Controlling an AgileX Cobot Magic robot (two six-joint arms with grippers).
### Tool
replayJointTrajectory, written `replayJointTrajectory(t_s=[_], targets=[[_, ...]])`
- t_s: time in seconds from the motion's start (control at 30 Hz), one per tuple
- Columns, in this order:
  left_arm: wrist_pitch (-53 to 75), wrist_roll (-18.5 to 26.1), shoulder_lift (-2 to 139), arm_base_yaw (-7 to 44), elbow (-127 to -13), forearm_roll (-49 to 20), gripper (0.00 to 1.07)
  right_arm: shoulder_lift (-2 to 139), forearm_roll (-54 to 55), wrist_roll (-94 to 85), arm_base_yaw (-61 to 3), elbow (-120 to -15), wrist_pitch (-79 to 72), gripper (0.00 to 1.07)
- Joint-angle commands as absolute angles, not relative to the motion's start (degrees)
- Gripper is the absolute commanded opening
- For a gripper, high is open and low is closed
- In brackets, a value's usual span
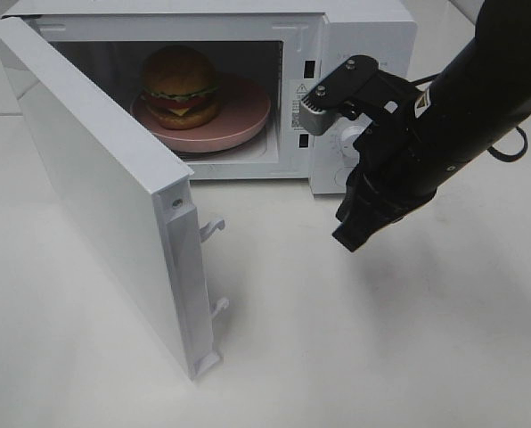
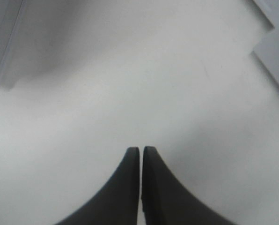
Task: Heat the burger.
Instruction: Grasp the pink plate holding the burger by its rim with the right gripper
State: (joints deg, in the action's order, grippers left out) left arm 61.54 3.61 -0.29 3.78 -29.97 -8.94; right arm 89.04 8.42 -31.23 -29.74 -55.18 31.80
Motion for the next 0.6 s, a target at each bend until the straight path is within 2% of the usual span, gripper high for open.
replayJointTrajectory(t_s=[0.03,0.07,0.17,0.33,0.6], targets=[[60.91,3.5,-1.26,3.61,-29.79,-9.28,1.0,88.46,7.51,-48.24,-29.45,-56.21,32.66,0.04],[60.91,3.5,-1.26,3.61,-29.79,-9.28,1.0,88.46,7.51,-56.04,-29.45,-56.26,32.43,0.04],[60.91,3.5,-1.26,3.61,-29.79,-9.28,1.0,88.46,7.51,-59.76,-29.45,-56.26,32.43,0.04],[60.91,3.5,-1.26,3.61,-29.79,-9.28,1.0,88.46,7.51,-79.41,-29.45,-56.26,32.54,0.04],[60.91,3.5,-1.26,3.61,-29.79,-9.28,1.0,88.46,7.1,-92.53,-29.45,-56.26,32.54,0.05]])
